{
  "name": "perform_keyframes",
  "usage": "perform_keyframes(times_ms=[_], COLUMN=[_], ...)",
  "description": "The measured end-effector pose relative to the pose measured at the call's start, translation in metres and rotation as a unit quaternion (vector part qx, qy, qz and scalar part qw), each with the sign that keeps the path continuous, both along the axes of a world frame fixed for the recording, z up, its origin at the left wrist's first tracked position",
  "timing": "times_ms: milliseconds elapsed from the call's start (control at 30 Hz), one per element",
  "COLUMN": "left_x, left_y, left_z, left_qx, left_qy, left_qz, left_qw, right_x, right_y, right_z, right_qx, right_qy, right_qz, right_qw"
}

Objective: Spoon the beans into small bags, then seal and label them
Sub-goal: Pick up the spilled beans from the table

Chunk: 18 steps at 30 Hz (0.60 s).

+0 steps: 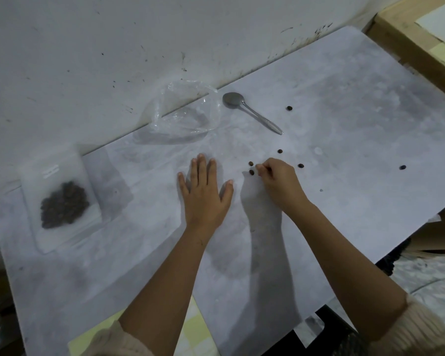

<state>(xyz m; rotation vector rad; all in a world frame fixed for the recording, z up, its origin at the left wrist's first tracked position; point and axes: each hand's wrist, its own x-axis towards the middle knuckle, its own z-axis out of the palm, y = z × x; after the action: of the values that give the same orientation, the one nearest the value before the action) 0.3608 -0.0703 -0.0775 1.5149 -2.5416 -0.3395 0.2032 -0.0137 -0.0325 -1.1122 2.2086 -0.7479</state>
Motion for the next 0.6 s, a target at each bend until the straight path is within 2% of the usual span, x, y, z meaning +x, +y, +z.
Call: perform_keyframes(times_ms=[133, 200, 233, 267, 333, 400, 433, 467, 500, 600], left_x=[0.0, 0.0, 0.001, 0.0, 0.0, -0.001, 0.0, 0.0, 0.0, 0.0], left_y=[-0.001, -0.001, -0.001, -0.001, -0.001, 0.0, -0.001, -0.001, -0.001, -0.002], left_z=[-0.001, -0.001, -0.001, -0.002, -0.001, -0.001, -0.001, 0.0, 0.0, 0.0], left_qx=[0.0, 0.005, 0.006, 0.006, 0.007, 0.007, 0.007, 0.006, 0.006, 0.01], left_qy=[-0.002, -0.002, -0.002, -0.001, 0.004, 0.007, 0.007, 0.005, 0.005, 0.005], left_qz=[0.002, 0.002, 0.002, 0.002, 0.004, 0.005, 0.006, 0.006, 0.006, 0.005], left_qw=[1.0, 1.0, 1.0, 1.0, 1.0, 1.0, 1.0, 1.0, 1.0, 1.0], right_x=[0.001, 0.004, 0.004, 0.004, 0.002, -0.001, -0.001, -0.001, -0.001, -0.001], right_y=[-0.006, -0.005, -0.004, -0.003, 0.0, 0.002, 0.003, 0.003, 0.004, 0.007], right_z=[-0.008, -0.005, -0.003, -0.001, 0.004, 0.009, 0.01, 0.01, 0.011, 0.008], right_qx=[-0.029, -0.061, -0.081, -0.103, -0.152, -0.182, -0.185, -0.182, -0.172, -0.117], right_qy=[-0.006, -0.073, -0.144, -0.235, -0.397, -0.48, -0.494, -0.492, -0.474, -0.306], right_qz=[-0.004, -0.052, -0.088, -0.126, -0.199, -0.258, -0.278, -0.289, -0.292, -0.235], right_qw=[1.0, 0.994, 0.982, 0.958, 0.883, 0.818, 0.803, 0.801, 0.813, 0.915])
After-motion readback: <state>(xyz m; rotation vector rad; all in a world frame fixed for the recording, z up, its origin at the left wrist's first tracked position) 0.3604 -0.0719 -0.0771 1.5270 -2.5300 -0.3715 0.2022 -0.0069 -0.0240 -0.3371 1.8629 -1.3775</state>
